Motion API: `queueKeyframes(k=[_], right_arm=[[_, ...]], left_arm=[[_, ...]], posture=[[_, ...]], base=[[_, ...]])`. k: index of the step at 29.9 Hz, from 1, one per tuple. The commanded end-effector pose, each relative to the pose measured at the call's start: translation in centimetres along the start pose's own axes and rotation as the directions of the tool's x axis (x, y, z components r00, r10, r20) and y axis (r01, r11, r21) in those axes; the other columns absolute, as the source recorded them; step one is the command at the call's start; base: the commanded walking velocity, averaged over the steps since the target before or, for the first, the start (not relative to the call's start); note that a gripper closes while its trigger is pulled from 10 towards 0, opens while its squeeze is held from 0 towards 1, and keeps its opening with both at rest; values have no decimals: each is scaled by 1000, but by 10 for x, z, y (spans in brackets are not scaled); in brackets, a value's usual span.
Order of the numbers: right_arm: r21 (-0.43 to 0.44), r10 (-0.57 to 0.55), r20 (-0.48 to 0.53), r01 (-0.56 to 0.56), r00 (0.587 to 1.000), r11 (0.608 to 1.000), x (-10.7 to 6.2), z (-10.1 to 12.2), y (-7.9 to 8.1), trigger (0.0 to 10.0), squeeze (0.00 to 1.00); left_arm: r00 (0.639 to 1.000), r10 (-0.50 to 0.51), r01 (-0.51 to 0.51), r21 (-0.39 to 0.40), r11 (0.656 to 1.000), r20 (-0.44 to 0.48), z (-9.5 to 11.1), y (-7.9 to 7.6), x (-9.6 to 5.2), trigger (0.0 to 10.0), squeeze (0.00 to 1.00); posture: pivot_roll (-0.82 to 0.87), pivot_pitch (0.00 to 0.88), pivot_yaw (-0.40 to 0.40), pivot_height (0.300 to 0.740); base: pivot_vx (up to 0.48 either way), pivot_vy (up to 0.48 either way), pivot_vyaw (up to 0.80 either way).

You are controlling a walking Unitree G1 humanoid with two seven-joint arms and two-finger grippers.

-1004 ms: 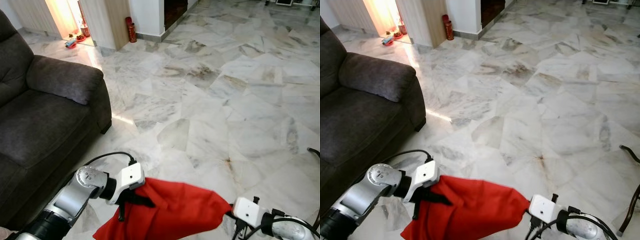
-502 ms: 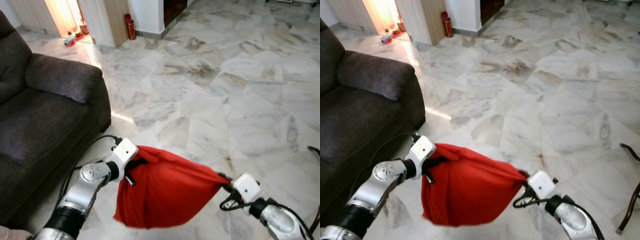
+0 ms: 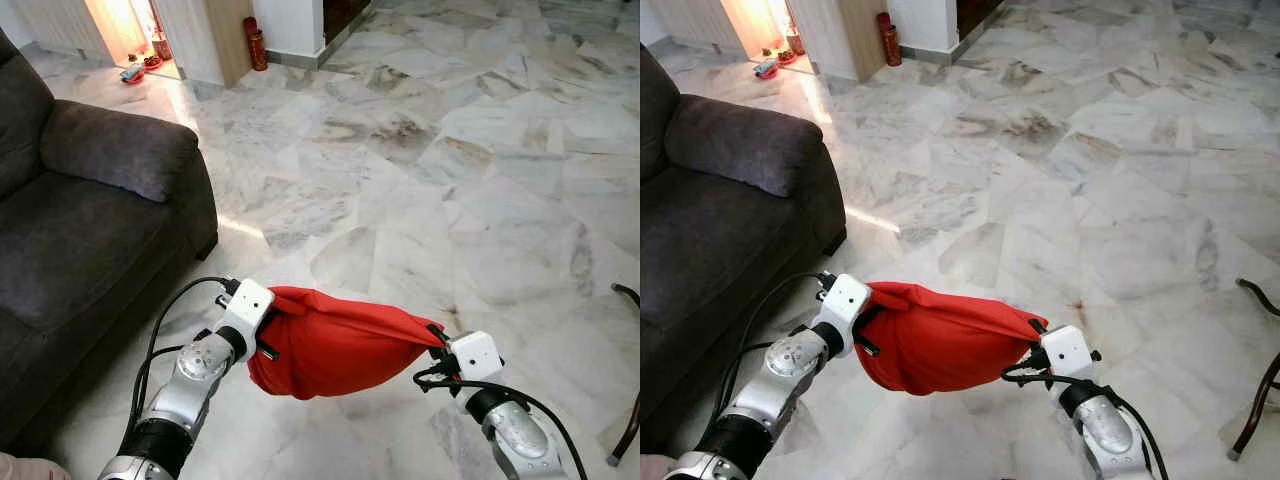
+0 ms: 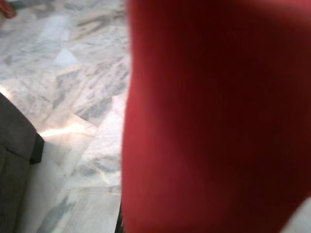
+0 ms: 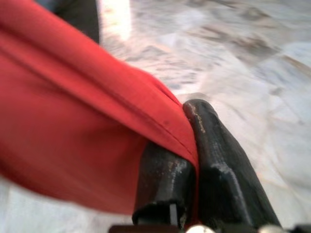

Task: Move the pillow to the sofa from floor

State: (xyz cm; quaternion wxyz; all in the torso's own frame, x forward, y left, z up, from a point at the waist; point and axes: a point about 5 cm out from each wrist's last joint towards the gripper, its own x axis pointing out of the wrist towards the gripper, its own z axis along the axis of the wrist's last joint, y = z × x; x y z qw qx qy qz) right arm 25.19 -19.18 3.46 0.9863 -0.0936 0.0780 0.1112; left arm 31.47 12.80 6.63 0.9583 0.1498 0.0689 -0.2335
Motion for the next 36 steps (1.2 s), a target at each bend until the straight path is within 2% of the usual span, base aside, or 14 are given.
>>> queueKeyframes(k=[1, 2, 7, 13, 16, 17, 20, 24, 28, 30, 33, 36], right_arm=[[75, -226, 22, 224, 974, 972, -4, 5, -30, 10000, 0], [154, -283, 17, 277, 959, 948, -3, 4, -32, 10000, 0], [221, -352, 23, 338, 936, 915, -2, 6, -34, 10000, 0], [223, -344, 32, 329, 938, 918, 4, 11, -28, 10000, 0], [258, -283, 48, 262, 958, 930, 7, 15, -20, 10000, 0], [258, -283, 48, 262, 958, 930, 7, 15, -20, 10000, 0], [207, -190, 89, 168, 978, 964, 9, 26, -10, 10000, 0], [171, -164, 121, 142, 979, 975, 8, 36, -7, 10000, 0], [199, -205, 153, 173, 967, 964, 5, 45, -15, 10000, 0], [174, -201, 179, 170, 963, 970, 3, 54, -18, 10000, 0], [184, -244, 182, 210, 953, 960, -1, 59, -26, 10000, 0], [182, -252, 201, 217, 946, 959, -4, 65, -26, 10000, 0]], left_arm=[[980, 201, -201, -30, 979, -8, -6, 30, -9, 10000, 0], [973, 232, -232, -51, 971, -4, -7, 31, -10, 10000, 0], [968, 252, -252, -86, 964, -11, -14, 27, -13, 10000, 0], [964, 265, -263, -115, 958, 7, -18, 20, -16, 10000, 0], [959, 280, -271, -144, 952, 47, -11, 19, -16, 10000, 0], [959, 280, -271, -144, 952, 47, -11, 19, -16, 10000, 0], [957, 280, -270, -134, 954, 68, -8, 12, -13, 10000, 0], [945, 309, -294, -133, 946, 109, 0, 8, -9, 10000, 0], [928, 347, -327, -151, 933, 137, 10, 8, -4, 10000, 0], [924, 355, -329, -176, 928, 143, 15, 7, -1, 10000, 0], [923, 358, -329, -186, 926, 145, 16, 1, 0, 10000, 0], [925, 352, -322, -195, 927, 146, 16, -2, -1, 10000, 0]], posture=[[-157, 53, 70, 739], [-161, 51, 69, 739], [-156, 49, 66, 739], [-146, 52, 53, 739], [-134, 54, 44, 739], [-134, 54, 44, 739], [-154, 64, 33, 739], [-172, 64, 26, 739], [-180, 65, 15, 739], [-185, 73, 20, 739], [-191, 82, 31, 739], [-195, 83, 44, 739]], base=[[0, 0, 0], [0, 0, 0], [0, 0, 0], [0, 0, 0], [0, 0, 0], [0, 0, 0], [0, 0, 0], [0, 0, 0], [0, 0, 0], [0, 0, 0], [0, 0, 0], [0, 0, 0]])
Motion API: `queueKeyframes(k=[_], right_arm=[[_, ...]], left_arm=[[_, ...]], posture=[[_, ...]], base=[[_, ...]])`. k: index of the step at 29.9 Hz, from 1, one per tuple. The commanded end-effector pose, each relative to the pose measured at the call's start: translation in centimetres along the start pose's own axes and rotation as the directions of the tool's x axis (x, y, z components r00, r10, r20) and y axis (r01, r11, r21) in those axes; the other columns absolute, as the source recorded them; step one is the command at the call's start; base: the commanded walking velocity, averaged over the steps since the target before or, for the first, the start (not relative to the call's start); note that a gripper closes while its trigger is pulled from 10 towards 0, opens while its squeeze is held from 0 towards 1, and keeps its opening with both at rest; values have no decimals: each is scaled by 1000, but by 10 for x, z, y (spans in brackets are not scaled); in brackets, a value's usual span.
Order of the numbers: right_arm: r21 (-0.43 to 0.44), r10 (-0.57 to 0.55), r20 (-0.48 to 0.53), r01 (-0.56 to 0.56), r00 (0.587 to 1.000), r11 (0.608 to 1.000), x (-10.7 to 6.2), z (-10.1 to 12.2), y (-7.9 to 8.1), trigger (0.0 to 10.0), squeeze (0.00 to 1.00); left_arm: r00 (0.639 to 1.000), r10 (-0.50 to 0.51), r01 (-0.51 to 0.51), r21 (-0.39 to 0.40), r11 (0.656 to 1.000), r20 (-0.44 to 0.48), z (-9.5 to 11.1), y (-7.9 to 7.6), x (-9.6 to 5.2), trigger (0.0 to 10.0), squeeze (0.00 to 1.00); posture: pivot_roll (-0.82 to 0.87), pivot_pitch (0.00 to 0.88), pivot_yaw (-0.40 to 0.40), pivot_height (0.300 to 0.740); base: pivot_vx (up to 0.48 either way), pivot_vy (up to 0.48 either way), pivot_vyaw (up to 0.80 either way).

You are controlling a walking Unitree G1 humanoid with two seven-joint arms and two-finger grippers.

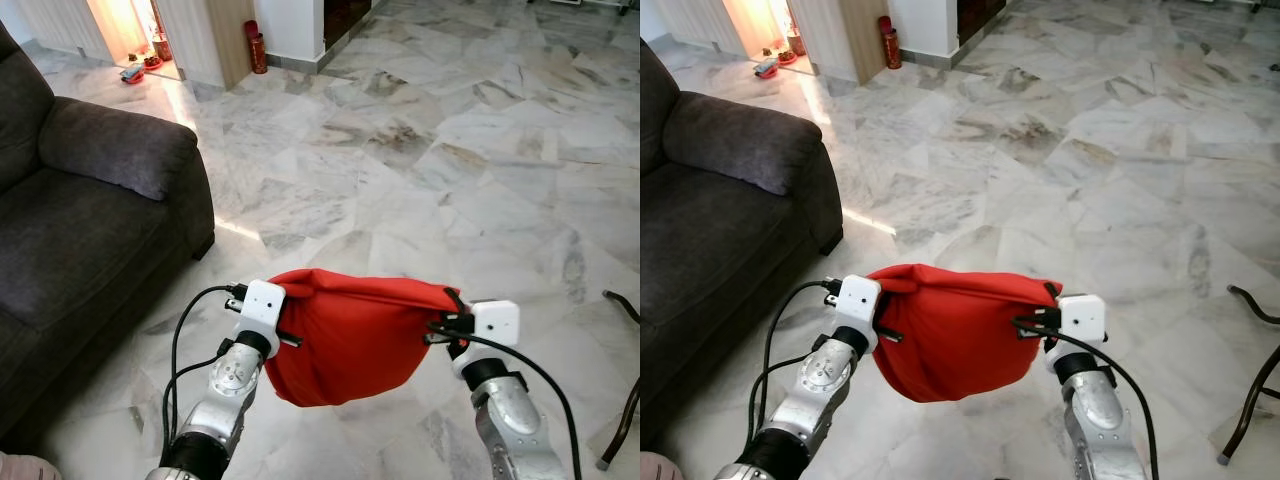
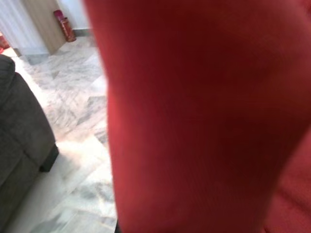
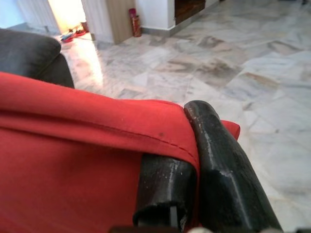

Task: Move the pillow to the sofa from floor

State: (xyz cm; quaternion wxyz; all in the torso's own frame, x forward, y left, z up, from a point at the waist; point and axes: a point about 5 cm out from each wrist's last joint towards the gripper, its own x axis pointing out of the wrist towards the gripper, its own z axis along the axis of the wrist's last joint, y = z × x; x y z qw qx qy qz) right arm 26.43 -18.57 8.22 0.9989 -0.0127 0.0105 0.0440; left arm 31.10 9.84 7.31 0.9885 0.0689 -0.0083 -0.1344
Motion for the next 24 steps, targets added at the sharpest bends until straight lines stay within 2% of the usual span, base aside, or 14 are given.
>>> queueKeyframes(k=[1, 7, 11, 15, 17, 19, 24], right_arm=[[1, -98, 97, 98, 990, 995, -5, 22, -19, 10000, 0], [11, -138, 88, 138, 986, 990, 0, 23, -16, 10000, 0], [-11, -116, 78, 117, 990, 993, 12, 26, -9, 10000, 0], [-22, -46, 57, 47, 997, 999, 24, 27, 1, 10000, 0], [11, 10, 62, -11, 998, 1000, 28, 31, 8, 10000, 0], [-4, 66, 51, -66, 997, 998, 30, 32, 16, 10000, 0], [25, 103, 39, -104, 994, 994, 31, 31, 32, 10000, 0]], left_arm=[[991, 129, -128, -21, 992, 25, 4, 23, -3, 10000, 0], [991, 126, -127, 5, 992, 41, 11, 27, 0, 10000, 0], [966, 246, -246, -4, 969, 75, 24, 47, 2, 10000, 0], [952, 299, -297, -34, 954, 63, 23, 54, -5, 10000, 0], [953, 289, -287, -36, 957, 88, 29, 51, -9, 10000, 0], [962, 247, -248, -8, 969, 113, 35, 46, -10, 10000, 0], [969, 200, -205, 18, 979, 145, 43, 41, -11, 10000, 0]], posture=[[-197, 84, 47, 739], [-186, 74, 48, 739], [-178, 61, 31, 739], [-159, 38, -6, 739], [-145, 40, -7, 739], [-131, 37, -8, 739], [-107, 39, 4, 739]], base=[[0, 0, 0], [0, 0, 0], [0, 0, 0], [0, 0, 0], [0, 0, 0], [0, 0, 0], [0, 0, 0]])
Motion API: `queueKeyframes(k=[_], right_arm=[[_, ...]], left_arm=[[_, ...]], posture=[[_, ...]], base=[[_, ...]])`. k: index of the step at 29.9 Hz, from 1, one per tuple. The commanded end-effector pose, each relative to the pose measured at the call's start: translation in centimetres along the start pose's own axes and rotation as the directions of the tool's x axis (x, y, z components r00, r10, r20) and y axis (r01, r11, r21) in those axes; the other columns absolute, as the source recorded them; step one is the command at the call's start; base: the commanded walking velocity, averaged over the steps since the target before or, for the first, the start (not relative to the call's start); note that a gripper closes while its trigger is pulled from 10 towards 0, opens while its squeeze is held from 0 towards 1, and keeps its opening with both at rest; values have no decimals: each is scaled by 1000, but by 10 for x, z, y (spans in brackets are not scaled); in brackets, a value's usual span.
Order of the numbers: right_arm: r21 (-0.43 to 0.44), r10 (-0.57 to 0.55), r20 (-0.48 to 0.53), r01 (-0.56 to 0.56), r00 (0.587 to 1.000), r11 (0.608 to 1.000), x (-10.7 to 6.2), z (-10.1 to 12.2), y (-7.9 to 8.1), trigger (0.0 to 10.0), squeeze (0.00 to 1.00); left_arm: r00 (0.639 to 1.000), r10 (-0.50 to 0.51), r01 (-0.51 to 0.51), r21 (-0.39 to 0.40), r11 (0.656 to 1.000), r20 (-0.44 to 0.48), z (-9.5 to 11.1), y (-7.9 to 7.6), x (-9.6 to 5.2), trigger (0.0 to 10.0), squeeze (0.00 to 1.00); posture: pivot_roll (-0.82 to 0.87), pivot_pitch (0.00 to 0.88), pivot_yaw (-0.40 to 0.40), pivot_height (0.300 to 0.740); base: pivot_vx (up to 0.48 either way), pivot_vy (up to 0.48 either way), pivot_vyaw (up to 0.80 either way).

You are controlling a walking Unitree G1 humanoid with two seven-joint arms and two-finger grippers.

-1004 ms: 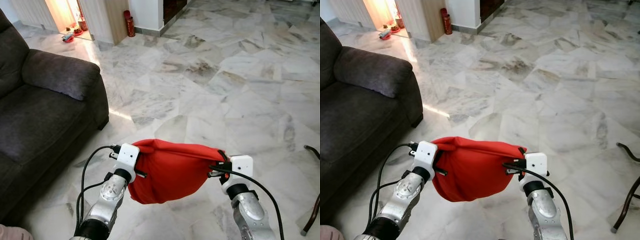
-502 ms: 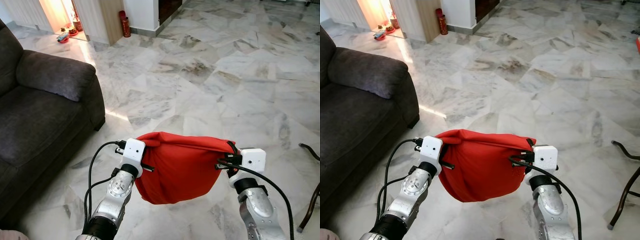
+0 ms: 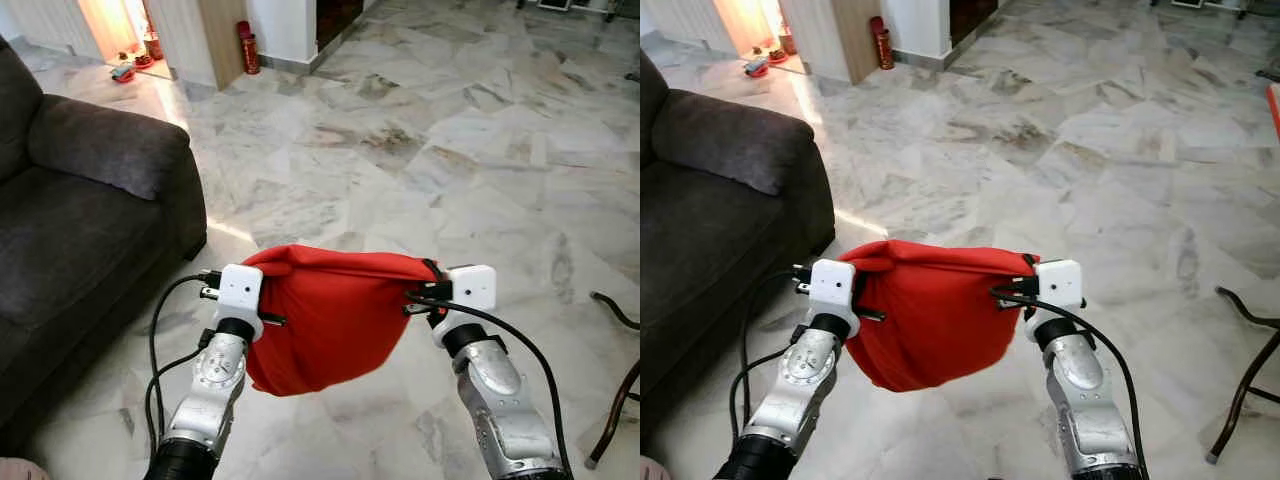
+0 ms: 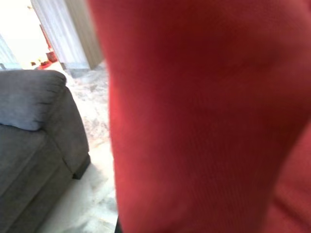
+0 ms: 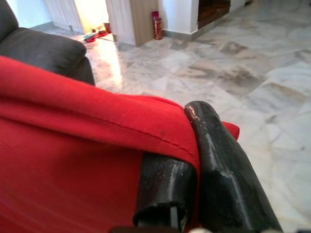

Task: Move the pillow to the sofa from floor

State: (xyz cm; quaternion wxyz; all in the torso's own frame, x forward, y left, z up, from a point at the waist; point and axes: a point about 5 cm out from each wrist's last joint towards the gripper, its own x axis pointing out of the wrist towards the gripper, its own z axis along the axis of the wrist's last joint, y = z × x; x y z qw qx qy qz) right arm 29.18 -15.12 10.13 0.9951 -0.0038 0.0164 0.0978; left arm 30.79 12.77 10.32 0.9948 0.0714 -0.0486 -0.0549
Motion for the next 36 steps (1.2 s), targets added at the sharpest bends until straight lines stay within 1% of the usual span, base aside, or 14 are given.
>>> queueKeyframes(k=[1, 3, 5, 6, 8, 12, 13, 17, 21, 23, 26, 29, 31, 36], right_arm=[[9, -2, 51, 2, 999, 1000, 1, 12, 2, 10000, 0], [27, -11, 79, 9, 997, 1000, 2, 17, 9, 10000, 0], [3, -24, 105, 24, 994, 1000, 2, 21, 13, 10000, 0], [-1, -32, 116, 32, 993, 999, 2, 23, 14, 10000, 0], [42, -74, 129, 70, 989, 997, 2, 25, 15, 10000, 0], [-11, -54, 146, 57, 988, 998, 3, 30, 19, 10000, 0], [17, -73, 160, 72, 984, 997, 2, 32, 20, 10000, 0], [22, -89, 154, 86, 984, 996, -1, 30, 21, 10000, 0], [21, -105, 144, 103, 984, 994, -3, 26, 20, 10000, 0], [23, -119, 145, 117, 982, 993, -4, 27, 19, 10000, 0], [23, -147, 134, 145, 980, 989, -7, 25, 15, 10000, 0], [37, -156, 136, 152, 978, 988, -8, 25, 13, 10000, 0], [37, -168, 136, 164, 976, 986, -9, 25, 12, 10000, 0], [51, -194, 149, 189, 970, 981, -12, 27, 11, 10000, 0]], left_arm=[[996, 42, -43, 8, 999, 75, 17, 11, 3, 10000, 0], [997, 45, -46, 7, 999, 70, 19, 12, 3, 10000, 0], [996, 59, -60, 11, 998, 69, 21, 15, 3, 10000, 0], [996, 65, -65, 9, 998, 68, 21, 16, 3, 10000, 0], [995, 74, -76, 16, 997, 70, 22, 18, 2, 10000, 0], [995, 77, -79, 20, 997, 70, 23, 19, 1, 10000, 0], [994, 80, -81, 19, 997, 70, 23, 20, 0, 10000, 0], [996, 70, -71, 22, 997, 64, 24, 19, 1, 10000, 0], [997, 42, -43, 19, 999, 58, 24, 17, 2, 10000, 0], [999, 6, -6, 8, 1000, 46, 22, 11, 0, 10000, 0], [999, -8, 8, 13, 1000, 45, 22, 7, -1, 10000, 0], [999, -14, 12, 40, 999, 47, 22, 8, -1, 10000, 0], [999, -2, 2, 9, 1000, 39, 22, 11, -2, 10000, 0], [999, -20, 20, 10, 1000, 45, 23, 9, -3, 10000, 0]], posture=[[-108, 35, 10, 739], [-110, 32, 12, 739], [-111, 22, 18, 739], [-109, 22, 19, 739], [-106, 15, 19, 739], [-94, 7, 18, 739], [-99, 1, 19, 739], [-98, 0, 23, 739], [-103, 0, 27, 739], [-108, 11, 28, 739], [-114, 13, 27, 739], [-111, 18, 28, 739], [-112, 25, 31, 739], [-134, 41, 43, 739]], base=[[0, 0, 0], [0, 0, 0], [0, 0, 0], [0, 0, 0], [0, 0, 0], [0, 0, 0], [0, 0, 0], [0, 0, 0], [0, 0, 0], [0, 0, 0], [0, 0, 0], [0, 0, 0], [0, 0, 0], [0, 0, 0]])
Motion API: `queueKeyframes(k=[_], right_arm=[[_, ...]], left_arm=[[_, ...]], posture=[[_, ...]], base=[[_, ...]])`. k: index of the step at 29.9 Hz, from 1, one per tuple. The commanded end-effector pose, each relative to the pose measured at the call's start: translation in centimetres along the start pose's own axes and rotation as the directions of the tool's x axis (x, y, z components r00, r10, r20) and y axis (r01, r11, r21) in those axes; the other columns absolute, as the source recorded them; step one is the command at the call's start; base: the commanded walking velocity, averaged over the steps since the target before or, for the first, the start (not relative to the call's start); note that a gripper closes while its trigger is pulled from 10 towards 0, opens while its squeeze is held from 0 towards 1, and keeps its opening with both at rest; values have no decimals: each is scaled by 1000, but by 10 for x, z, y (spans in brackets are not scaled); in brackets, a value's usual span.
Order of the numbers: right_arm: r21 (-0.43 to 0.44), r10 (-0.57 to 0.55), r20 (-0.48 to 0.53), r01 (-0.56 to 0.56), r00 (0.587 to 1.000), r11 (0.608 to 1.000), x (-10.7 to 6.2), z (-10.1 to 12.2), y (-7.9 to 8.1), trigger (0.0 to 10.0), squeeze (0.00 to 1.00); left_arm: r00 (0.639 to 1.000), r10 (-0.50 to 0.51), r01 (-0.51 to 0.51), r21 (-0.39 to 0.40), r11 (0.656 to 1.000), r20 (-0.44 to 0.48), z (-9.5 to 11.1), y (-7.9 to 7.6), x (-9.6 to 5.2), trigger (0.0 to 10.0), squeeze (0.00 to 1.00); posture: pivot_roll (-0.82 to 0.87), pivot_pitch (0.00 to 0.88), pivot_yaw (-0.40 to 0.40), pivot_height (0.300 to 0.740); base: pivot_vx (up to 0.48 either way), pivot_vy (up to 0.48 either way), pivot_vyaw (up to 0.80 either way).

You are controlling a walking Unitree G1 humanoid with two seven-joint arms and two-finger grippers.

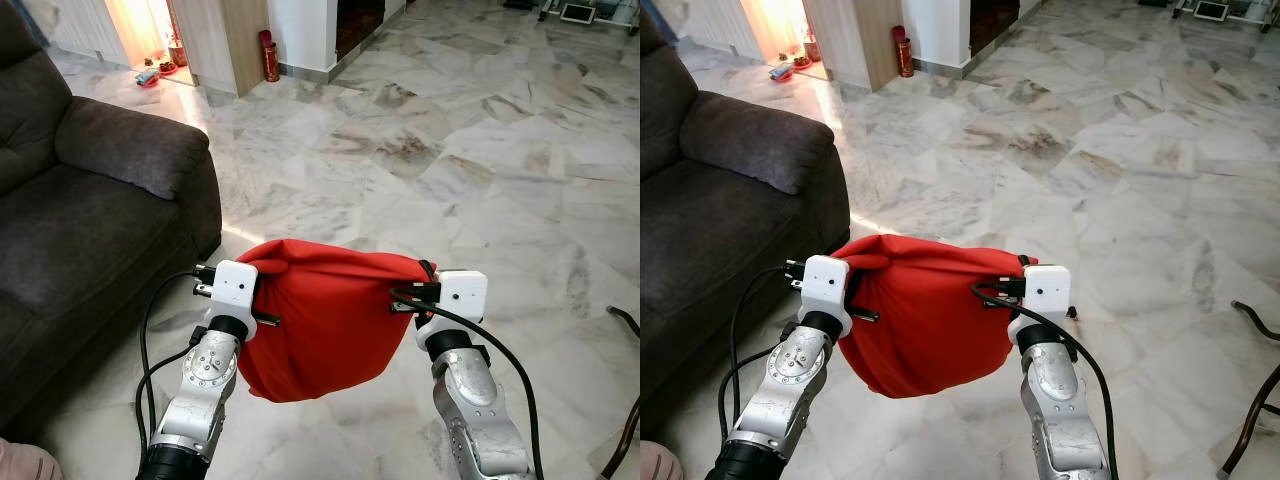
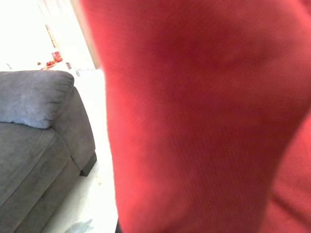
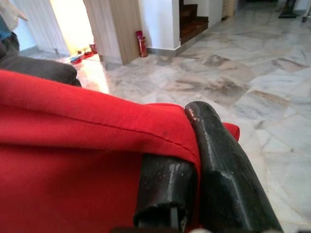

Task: Move the pillow to the sofa from floor

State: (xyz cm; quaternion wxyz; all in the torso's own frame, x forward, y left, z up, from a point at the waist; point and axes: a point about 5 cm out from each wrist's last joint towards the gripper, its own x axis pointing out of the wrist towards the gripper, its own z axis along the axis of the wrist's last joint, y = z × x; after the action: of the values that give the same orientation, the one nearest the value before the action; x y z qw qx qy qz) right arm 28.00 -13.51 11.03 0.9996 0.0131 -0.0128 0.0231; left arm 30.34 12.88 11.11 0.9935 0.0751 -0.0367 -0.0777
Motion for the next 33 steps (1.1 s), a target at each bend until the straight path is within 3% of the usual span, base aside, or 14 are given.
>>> queueKeyframes(k=[1, 9, 15, 24, 33], right_arm=[[12, -42, 94, 41, 995, 999, -3, 19, -8, 10000, 0], [-17, -13, 93, 15, 996, 1000, -7, 20, -5, 10000, 0], [-20, 12, 98, -10, 995, 1000, -7, 22, -2, 10000, 0], [-41, 12, 87, -9, 996, 999, -9, 21, -6, 10000, 0], [-31, 30, 87, -27, 996, 999, -8, 22, -5, 10000, 0]], left_arm=[[998, 25, -25, 4, 1000, 65, 15, 7, 0, 10000, 0], [998, 23, -22, -19, 1000, 57, 15, 7, -3, 10000, 0], [998, 26, -25, -19, 1000, 49, 15, 7, -4, 10000, 0], [999, 22, -21, -28, 999, 42, 15, 8, -4, 10000, 0], [999, 19, -18, -30, 999, 41, 15, 8, -4, 10000, 0]], posture=[[-134, 41, 44, 739], [-135, 58, 38, 739], [-134, 62, 35, 739], [-137, 57, 37, 739], [-136, 43, 34, 739]], base=[[0, 0, 0], [0, 0, 0], [0, 0, 493], [0, 0, 0], [80, 0, 460]])
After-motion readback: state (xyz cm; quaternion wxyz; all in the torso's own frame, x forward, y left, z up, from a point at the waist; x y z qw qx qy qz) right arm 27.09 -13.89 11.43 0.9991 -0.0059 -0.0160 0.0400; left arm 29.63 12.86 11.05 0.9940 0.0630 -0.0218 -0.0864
